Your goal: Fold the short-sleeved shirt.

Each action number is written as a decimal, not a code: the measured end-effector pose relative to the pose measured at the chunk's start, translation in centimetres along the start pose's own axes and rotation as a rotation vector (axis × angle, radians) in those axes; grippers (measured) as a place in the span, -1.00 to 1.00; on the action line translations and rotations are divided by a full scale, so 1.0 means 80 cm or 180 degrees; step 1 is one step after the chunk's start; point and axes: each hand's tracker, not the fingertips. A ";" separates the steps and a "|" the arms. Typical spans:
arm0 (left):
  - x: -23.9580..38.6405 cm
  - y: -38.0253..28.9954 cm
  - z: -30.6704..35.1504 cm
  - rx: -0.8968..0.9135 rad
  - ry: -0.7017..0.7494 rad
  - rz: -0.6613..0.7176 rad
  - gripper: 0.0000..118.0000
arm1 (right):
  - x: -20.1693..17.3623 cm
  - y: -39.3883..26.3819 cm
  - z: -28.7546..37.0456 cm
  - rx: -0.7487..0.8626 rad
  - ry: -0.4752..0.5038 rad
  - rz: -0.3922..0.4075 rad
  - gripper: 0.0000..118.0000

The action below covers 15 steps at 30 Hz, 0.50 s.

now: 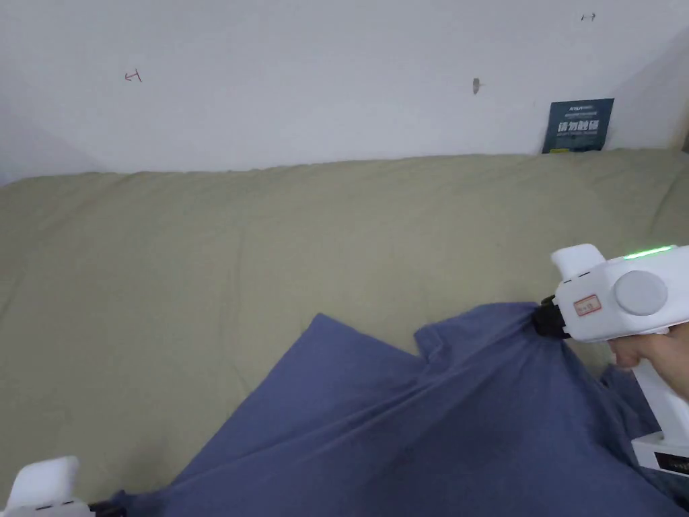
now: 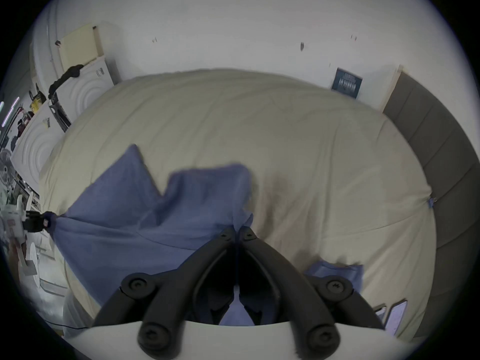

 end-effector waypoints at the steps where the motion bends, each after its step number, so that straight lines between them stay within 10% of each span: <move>1: 0.002 0.007 0.011 0.0094 -0.0006 0.0014 -1.00 | 0.000 0.002 0.021 0.0063 0.0006 0.0003 -0.94; 15: 0.095 0.176 0.206 0.1325 -0.0042 -0.0081 -1.00 | 0.041 0.058 0.326 0.1289 -0.0392 -0.0096 -0.94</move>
